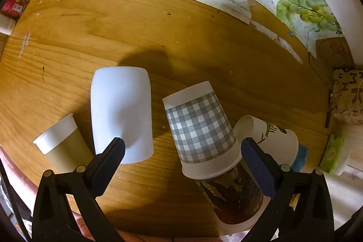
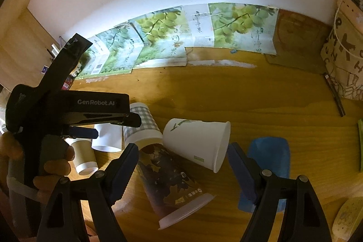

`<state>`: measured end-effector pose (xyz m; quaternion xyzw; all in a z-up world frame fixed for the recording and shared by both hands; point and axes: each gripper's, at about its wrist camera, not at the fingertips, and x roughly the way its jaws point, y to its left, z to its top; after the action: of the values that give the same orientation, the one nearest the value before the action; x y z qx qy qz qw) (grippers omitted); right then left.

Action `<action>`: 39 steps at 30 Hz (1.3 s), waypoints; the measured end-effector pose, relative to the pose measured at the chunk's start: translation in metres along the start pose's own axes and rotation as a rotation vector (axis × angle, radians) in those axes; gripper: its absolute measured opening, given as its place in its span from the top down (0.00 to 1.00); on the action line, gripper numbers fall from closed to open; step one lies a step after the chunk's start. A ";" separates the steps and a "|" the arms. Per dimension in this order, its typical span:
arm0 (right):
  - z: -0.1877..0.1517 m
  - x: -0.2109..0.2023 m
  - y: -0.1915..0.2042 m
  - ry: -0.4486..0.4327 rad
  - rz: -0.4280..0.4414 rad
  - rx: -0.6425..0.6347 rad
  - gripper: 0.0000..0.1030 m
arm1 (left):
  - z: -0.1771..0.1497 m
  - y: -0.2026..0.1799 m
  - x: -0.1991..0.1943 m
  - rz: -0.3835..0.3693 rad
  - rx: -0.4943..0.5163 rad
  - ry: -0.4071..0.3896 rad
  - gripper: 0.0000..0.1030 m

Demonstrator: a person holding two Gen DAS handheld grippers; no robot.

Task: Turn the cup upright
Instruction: 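Close the left gripper around the checkered cup's body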

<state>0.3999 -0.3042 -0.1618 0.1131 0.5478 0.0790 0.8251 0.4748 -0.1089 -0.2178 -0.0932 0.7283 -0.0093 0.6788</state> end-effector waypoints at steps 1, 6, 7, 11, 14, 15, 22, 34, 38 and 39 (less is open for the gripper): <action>0.000 0.000 -0.001 0.003 -0.001 0.002 0.21 | 0.001 -0.001 0.000 -0.003 0.006 -0.003 0.01; 0.000 0.003 -0.002 0.014 -0.004 0.015 0.21 | 0.003 -0.009 0.004 0.005 0.035 0.003 0.01; 0.000 0.003 -0.002 0.014 -0.003 0.016 0.21 | 0.003 -0.010 0.004 0.002 0.041 0.004 0.03; 0.000 0.005 -0.003 0.013 -0.003 0.016 0.21 | 0.005 -0.019 0.007 0.002 0.073 0.006 0.11; -0.001 0.005 -0.004 0.015 -0.003 0.019 0.21 | 0.008 -0.026 0.016 0.007 0.071 0.030 0.15; -0.001 0.005 -0.005 0.014 -0.004 0.021 0.21 | 0.009 -0.026 0.018 0.003 0.066 0.037 0.16; -0.003 0.006 -0.010 0.018 0.002 0.030 0.21 | 0.015 -0.024 0.026 -0.021 0.054 0.064 0.21; -0.002 0.007 -0.009 0.021 0.014 0.022 0.21 | 0.014 -0.025 0.027 -0.052 0.079 0.047 0.30; -0.001 0.006 -0.008 0.021 0.017 0.017 0.21 | 0.017 -0.030 0.022 -0.044 0.125 0.014 0.33; -0.002 0.006 -0.008 0.021 0.017 0.016 0.21 | 0.018 -0.031 0.020 -0.043 0.138 0.005 0.34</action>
<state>0.4007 -0.3103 -0.1699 0.1234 0.5560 0.0829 0.8178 0.4948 -0.1405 -0.2343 -0.0618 0.7253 -0.0741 0.6816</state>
